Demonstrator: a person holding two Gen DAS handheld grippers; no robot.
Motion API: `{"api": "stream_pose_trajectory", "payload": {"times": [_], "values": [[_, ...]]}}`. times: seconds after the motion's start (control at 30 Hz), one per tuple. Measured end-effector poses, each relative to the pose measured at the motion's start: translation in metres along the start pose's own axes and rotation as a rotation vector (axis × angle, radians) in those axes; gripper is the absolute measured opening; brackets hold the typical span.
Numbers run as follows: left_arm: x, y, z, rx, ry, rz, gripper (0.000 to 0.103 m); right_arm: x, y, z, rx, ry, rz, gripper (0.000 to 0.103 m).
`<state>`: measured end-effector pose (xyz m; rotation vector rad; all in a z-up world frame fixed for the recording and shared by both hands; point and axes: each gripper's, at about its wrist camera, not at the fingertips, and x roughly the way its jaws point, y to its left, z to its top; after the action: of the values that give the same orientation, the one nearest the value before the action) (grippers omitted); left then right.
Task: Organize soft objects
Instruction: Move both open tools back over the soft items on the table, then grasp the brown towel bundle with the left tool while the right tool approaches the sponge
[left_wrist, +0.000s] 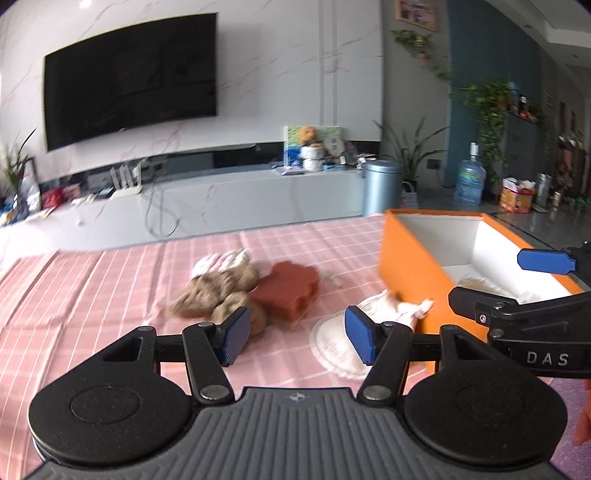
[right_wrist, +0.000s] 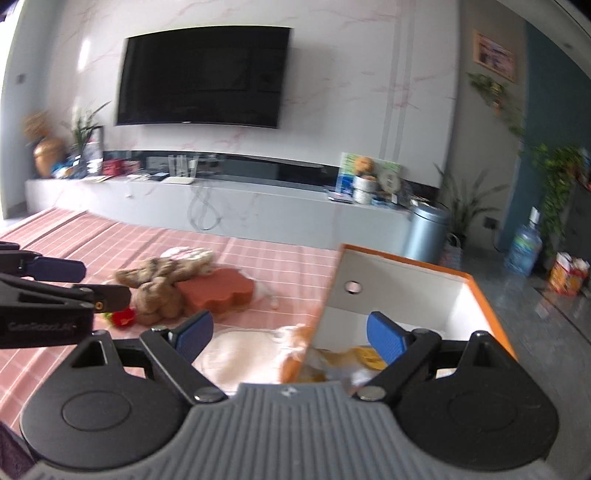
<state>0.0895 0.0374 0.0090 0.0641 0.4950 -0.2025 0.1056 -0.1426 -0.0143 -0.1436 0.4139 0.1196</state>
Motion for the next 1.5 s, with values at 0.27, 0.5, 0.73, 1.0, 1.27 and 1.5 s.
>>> {"api": "stream_pose_trajectory", "payload": {"times": [0.27, 0.5, 0.73, 1.0, 1.27, 1.5], "values": [[-0.004, 0.034, -0.025, -0.11, 0.037, 0.05, 0.07, 0.014, 0.036, -0.003, -0.048, 0.022, 0.092, 0.088], [0.001, 0.053, -0.039, -0.159, 0.063, 0.066, 0.07, 0.034, 0.058, -0.009, -0.103, 0.047, 0.128, 0.084], [0.017, 0.068, -0.04, -0.195, 0.083, 0.068, 0.07, 0.064, 0.065, -0.005, -0.127, 0.091, 0.159, 0.075], [0.048, 0.081, -0.032, -0.192, 0.119, 0.082, 0.07, 0.11, 0.067, 0.0, -0.096, 0.161, 0.157, 0.074], [0.082, 0.088, -0.012, -0.253, 0.127, 0.027, 0.073, 0.16, 0.067, 0.008, -0.055, 0.203, 0.132, 0.069], [0.126, 0.094, 0.003, -0.301, 0.221, -0.002, 0.073, 0.195, 0.073, 0.011, -0.029, 0.224, 0.143, 0.064]]}}
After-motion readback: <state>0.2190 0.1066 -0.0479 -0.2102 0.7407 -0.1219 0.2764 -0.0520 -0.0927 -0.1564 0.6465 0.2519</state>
